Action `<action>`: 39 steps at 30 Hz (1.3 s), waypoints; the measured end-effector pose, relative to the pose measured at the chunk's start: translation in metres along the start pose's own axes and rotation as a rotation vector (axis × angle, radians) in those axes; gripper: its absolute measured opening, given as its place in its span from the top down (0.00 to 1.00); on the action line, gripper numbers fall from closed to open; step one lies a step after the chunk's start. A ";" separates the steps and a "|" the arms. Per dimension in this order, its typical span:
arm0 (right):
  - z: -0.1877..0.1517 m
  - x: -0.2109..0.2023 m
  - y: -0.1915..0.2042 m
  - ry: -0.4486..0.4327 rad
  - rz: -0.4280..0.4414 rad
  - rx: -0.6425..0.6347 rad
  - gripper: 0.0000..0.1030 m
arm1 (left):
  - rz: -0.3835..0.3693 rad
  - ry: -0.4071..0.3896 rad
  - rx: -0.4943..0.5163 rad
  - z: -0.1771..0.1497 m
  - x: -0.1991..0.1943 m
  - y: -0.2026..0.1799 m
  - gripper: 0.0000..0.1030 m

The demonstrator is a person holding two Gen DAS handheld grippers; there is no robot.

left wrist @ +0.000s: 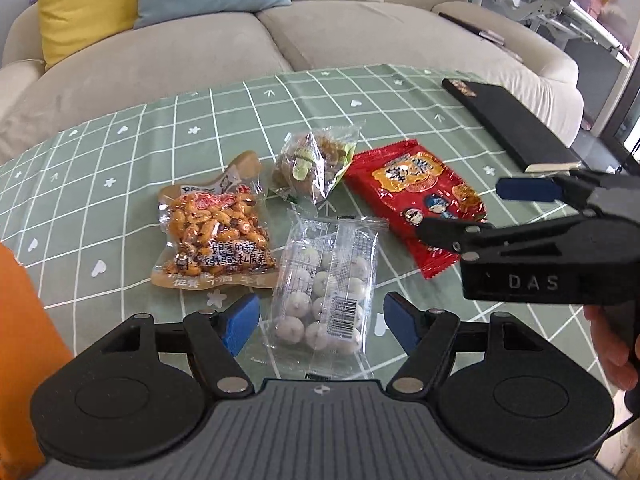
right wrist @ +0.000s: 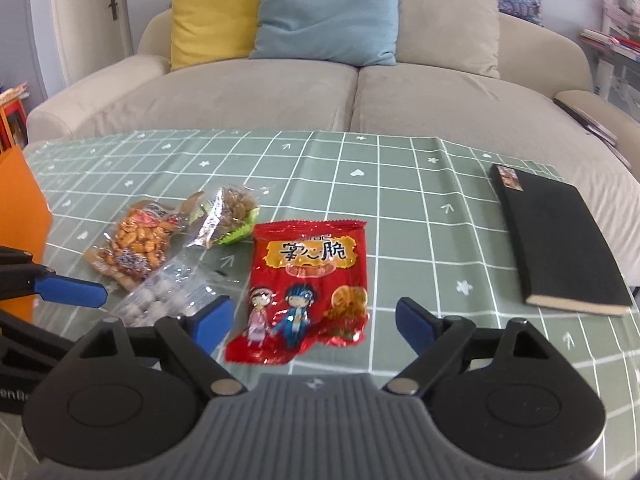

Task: Organize snacks
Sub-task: 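Grasp the clear egg-ball tray with the left tool while the right tool grasps the red crispy-snack bag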

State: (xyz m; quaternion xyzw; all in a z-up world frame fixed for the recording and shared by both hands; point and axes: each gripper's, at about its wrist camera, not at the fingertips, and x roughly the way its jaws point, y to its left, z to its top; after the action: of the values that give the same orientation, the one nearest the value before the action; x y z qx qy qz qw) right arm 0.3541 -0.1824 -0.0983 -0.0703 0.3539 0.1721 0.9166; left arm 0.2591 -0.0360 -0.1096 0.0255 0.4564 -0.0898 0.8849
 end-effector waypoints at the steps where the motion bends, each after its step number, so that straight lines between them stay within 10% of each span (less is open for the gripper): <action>1: 0.001 0.004 0.000 0.007 0.005 -0.004 0.17 | 0.002 0.003 0.009 0.000 0.003 -0.001 0.19; 23: 0.002 0.030 -0.003 0.081 0.047 0.025 0.35 | 0.035 -0.010 0.041 0.004 0.019 -0.014 0.38; 39: -0.019 -0.030 0.000 0.047 0.015 0.043 0.37 | 0.022 -0.102 0.006 -0.020 -0.037 -0.026 0.40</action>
State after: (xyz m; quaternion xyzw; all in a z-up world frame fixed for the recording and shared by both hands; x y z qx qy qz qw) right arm 0.3216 -0.1951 -0.0927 -0.0520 0.3794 0.1698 0.9080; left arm 0.2174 -0.0544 -0.0898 0.0285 0.4104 -0.0823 0.9078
